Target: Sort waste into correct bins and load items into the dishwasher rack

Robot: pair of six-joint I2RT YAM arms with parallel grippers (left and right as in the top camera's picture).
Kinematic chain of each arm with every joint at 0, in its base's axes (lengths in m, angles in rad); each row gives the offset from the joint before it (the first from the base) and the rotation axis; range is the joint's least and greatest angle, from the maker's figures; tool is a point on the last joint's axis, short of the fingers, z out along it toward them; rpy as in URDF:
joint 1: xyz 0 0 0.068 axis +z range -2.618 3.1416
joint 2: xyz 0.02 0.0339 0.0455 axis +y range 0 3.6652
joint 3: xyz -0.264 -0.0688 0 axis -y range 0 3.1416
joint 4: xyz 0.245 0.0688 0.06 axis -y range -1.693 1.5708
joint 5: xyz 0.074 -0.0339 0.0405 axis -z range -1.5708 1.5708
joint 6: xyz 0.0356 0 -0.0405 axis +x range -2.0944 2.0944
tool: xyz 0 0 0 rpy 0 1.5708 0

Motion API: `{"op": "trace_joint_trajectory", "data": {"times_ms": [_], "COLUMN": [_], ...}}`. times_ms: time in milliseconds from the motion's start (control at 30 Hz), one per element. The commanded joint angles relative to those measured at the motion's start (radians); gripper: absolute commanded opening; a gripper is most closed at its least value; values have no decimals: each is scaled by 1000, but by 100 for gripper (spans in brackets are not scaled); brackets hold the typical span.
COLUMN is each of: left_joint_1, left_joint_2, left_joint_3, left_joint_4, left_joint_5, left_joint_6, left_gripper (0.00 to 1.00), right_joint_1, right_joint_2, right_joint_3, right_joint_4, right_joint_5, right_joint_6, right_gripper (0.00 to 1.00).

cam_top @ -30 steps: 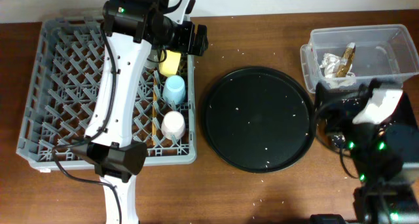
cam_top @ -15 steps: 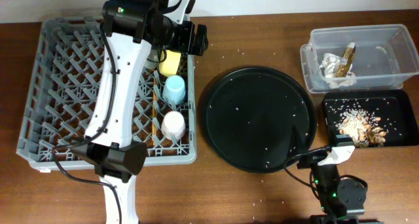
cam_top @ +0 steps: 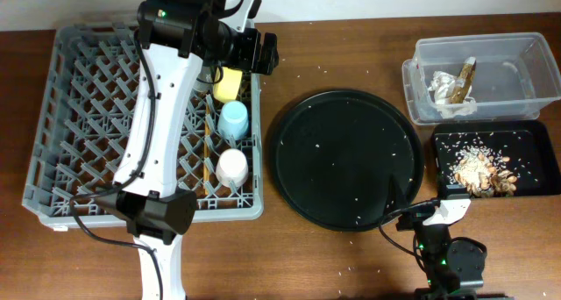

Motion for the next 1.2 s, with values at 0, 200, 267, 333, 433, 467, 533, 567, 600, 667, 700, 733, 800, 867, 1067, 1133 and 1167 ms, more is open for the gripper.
{"op": "trace_joint_trajectory", "data": {"times_ms": [0, 200, 267, 333, 433, 467, 533, 567, 600, 667, 700, 733, 800, 867, 1067, 1133, 1167], "left_joint_1": [2, 1, 1, 1, 3, 3, 3, 6, 20, 55, 71, 81, 101, 147, 270, 288, 290], "left_joint_2": [-17, -35, -98, -188, -507, -601, -775, -858, -947, -1094, -1189, -1270, -1413, -1590, -2033, -2078, -2107], "left_joint_3": [10, 10, -8, -104, -615, -769, -1048, -1183, -1326, -1569, -1722, -1851, -2064, -2290, -2621, -2620, -2620], "left_joint_4": [2, -3, 58, 146, 467, 553, 729, 821, 916, 1077, 1204, 1315, 1493, 1651, 1662, 1578, 1505], "left_joint_5": [11, -82, -143, -149, -271, -309, -360, -369, -367, -365, -365, -365, -365, -333, -256, -189, -192], "left_joint_6": [15, 16, 16, 16, 16, 16, 16, 16, 16, 16, 16, 16, 15, 15, 49, 132, 167], "left_gripper": [99, 99, 99, 99, 99, 99, 99, 99, 99, 99, 99, 99, 99, 99, 99, 99, 99], "right_joint_1": [7, 7, 7, 7, 7, 7, 7, 7, 7, 7, 7, 7, 7, 7, 7, 7, 7], "right_joint_2": [-10, -10, -10, -10, -10, -10, -10, -10, -10, -10, -10, -10, -10, -10, -10, -10, -10], "right_joint_3": [-8, -8, -8, -8, -8, -8, -8, -8, -8, -8, -8, -8, -8, -8, -8, -8, -8], "right_joint_4": [-2, -2, -2, -2, -2, -2, -2, -2, -2, -2, -2, -2, -2, -2, -2, -2, -2], "right_joint_5": [19, 19, 19, 19, 19, 19, 19, 19, 19, 19, 19, 19, 19, 19, 19, 19, 19], "right_joint_6": [-6, -6, -6, -6, -6, -6, -6, -6, -6, -6, -6, -6, -6, -6, -6, -6, -6], "right_gripper": [99, 98, 98, 98, 98, 98, 98, 99, 98, 99, 98, 98, 98, 98, 98, 98, 99]}}
